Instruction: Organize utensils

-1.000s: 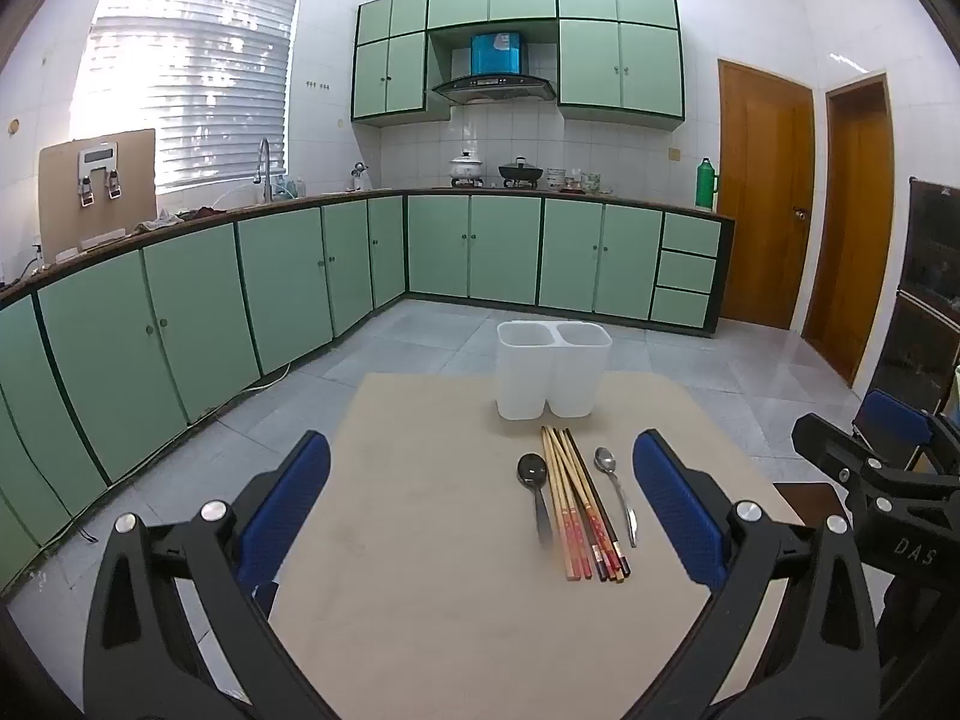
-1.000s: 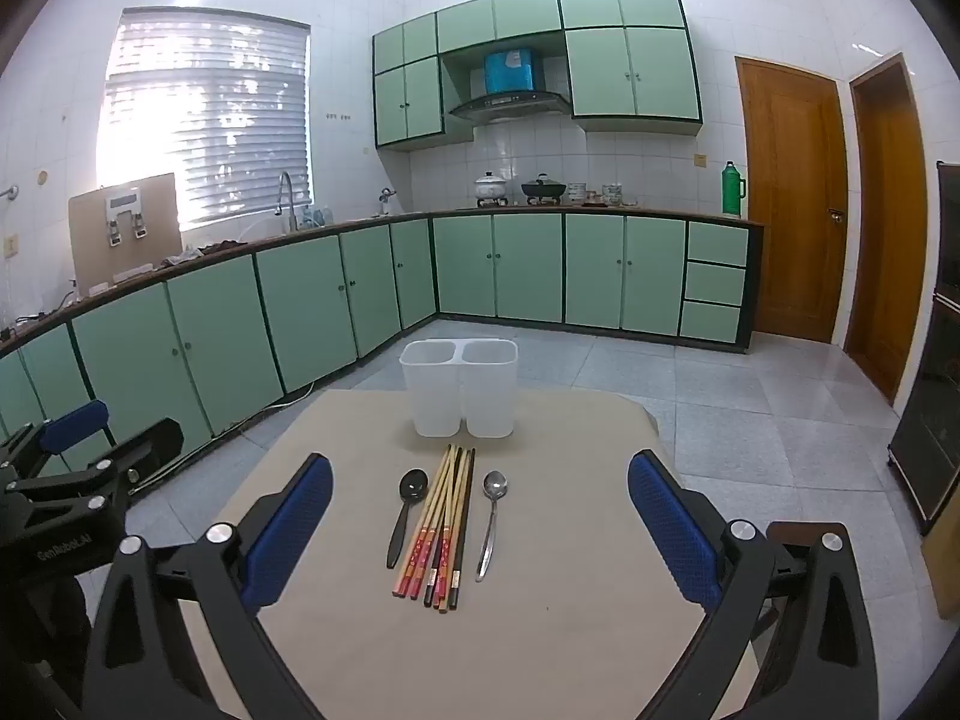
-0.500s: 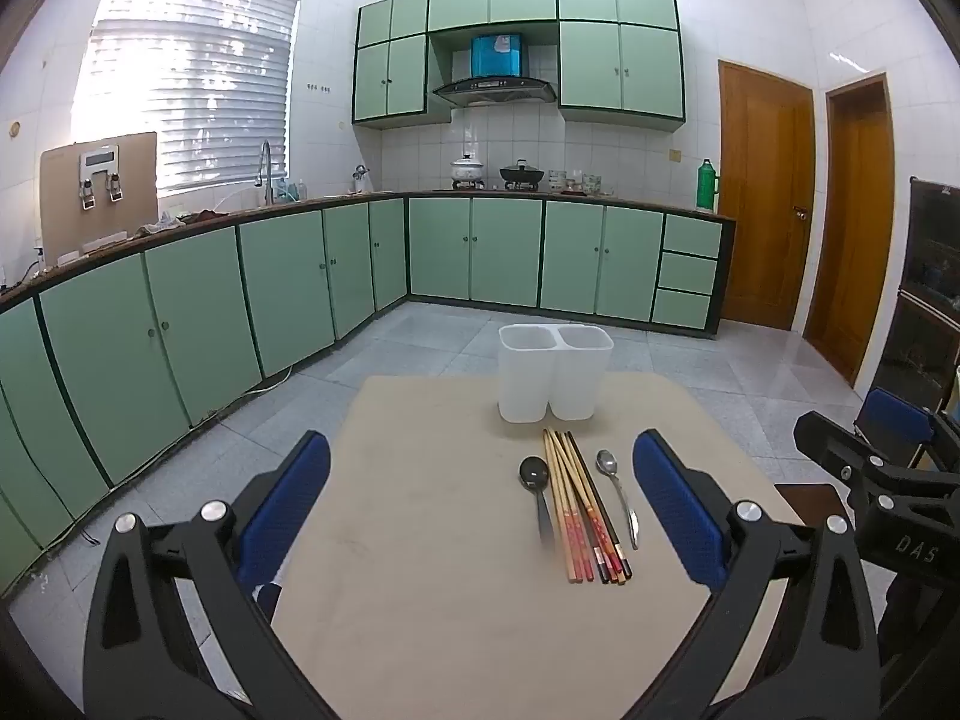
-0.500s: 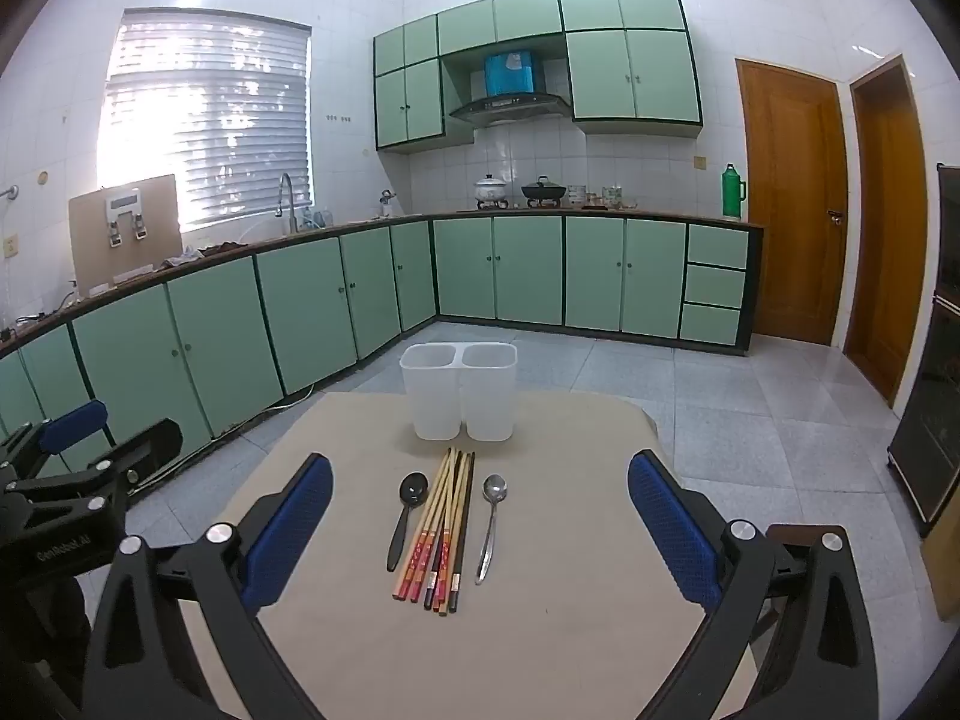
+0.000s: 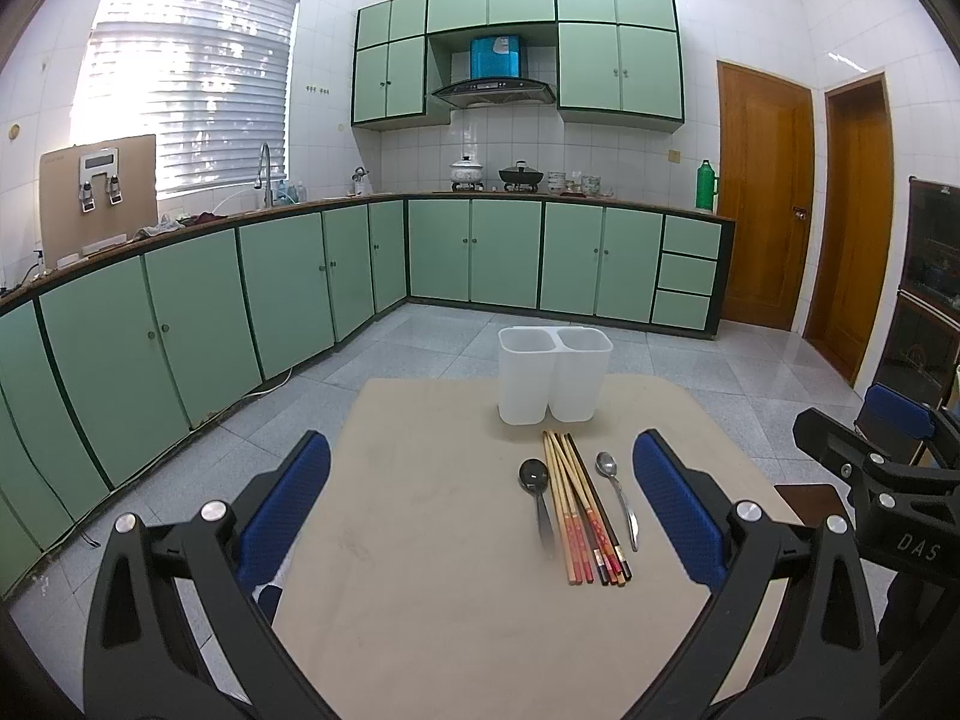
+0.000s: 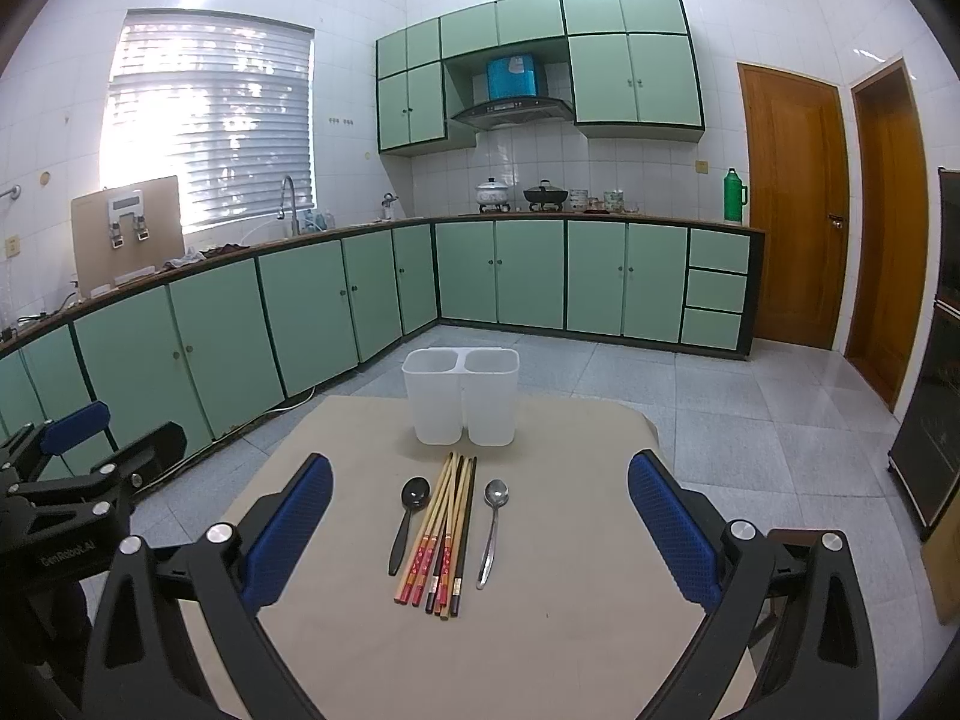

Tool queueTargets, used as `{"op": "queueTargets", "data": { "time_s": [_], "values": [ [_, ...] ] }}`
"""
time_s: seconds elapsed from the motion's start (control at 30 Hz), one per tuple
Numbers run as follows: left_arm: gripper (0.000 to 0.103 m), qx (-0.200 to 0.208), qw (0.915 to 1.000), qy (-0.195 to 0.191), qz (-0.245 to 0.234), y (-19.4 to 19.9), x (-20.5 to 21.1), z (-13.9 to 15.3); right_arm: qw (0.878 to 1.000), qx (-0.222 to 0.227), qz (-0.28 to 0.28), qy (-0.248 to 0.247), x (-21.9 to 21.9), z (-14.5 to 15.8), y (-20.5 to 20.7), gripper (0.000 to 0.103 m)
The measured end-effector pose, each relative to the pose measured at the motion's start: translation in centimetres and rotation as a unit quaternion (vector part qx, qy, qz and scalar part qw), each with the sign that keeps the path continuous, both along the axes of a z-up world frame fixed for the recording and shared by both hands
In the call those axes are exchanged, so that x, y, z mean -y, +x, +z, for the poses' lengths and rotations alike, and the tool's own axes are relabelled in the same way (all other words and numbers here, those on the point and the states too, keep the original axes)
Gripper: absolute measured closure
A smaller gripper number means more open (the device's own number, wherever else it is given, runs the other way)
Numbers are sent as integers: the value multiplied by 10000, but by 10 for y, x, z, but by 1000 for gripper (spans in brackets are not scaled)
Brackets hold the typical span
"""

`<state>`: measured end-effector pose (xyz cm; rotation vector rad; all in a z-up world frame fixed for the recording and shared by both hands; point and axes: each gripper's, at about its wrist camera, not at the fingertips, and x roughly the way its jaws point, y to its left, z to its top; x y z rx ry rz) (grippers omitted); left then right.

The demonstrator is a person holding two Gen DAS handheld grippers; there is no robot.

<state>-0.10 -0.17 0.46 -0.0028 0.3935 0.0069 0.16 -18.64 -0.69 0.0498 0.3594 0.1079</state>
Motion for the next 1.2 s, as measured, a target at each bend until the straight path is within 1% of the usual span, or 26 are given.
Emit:
{"op": "queueTargets", "data": {
  "time_s": [1.2],
  "values": [
    [5,3,10000,0,-2,0,-2,0,10000,2,-1,-16,4,4,-5,6]
  ]
}}
